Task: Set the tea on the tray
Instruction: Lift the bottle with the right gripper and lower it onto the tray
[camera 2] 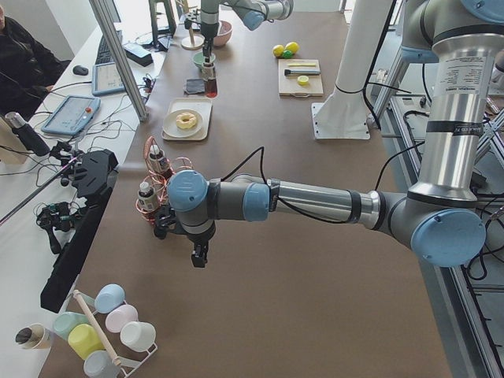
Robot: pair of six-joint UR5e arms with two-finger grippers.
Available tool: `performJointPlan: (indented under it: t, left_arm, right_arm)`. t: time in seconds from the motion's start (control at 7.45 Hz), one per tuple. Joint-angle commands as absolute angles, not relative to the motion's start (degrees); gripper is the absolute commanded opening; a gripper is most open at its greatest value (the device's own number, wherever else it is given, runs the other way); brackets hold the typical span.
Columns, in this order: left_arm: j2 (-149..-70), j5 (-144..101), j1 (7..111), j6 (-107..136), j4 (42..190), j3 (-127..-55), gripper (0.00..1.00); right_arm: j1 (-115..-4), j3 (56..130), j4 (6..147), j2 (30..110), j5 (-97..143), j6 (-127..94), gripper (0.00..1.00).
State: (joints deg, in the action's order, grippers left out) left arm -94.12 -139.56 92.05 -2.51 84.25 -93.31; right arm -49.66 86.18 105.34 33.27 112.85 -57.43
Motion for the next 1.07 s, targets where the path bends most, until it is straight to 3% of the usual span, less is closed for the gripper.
performJointPlan:
  t: [0.0,0.54,0.94]
  left_arm:
    - [-96.6,-139.4,91.9,-2.7,84.4,-90.8,0.98]
    - [-98.0,-139.4,91.9,-2.7,84.4,-89.2,0.98]
    - [-98.0,-139.4,91.9,-2.7,84.4,-89.1,0.98]
  right_arm:
    - [-52.0,71.9,92.9,30.2,113.6,-56.8,0.00]
    - [-51.9,62.3,88.5,25.8,113.1,-56.9,0.00]
    - [-51.4,61.5,87.5,25.9,112.9,-57.0,0.00]
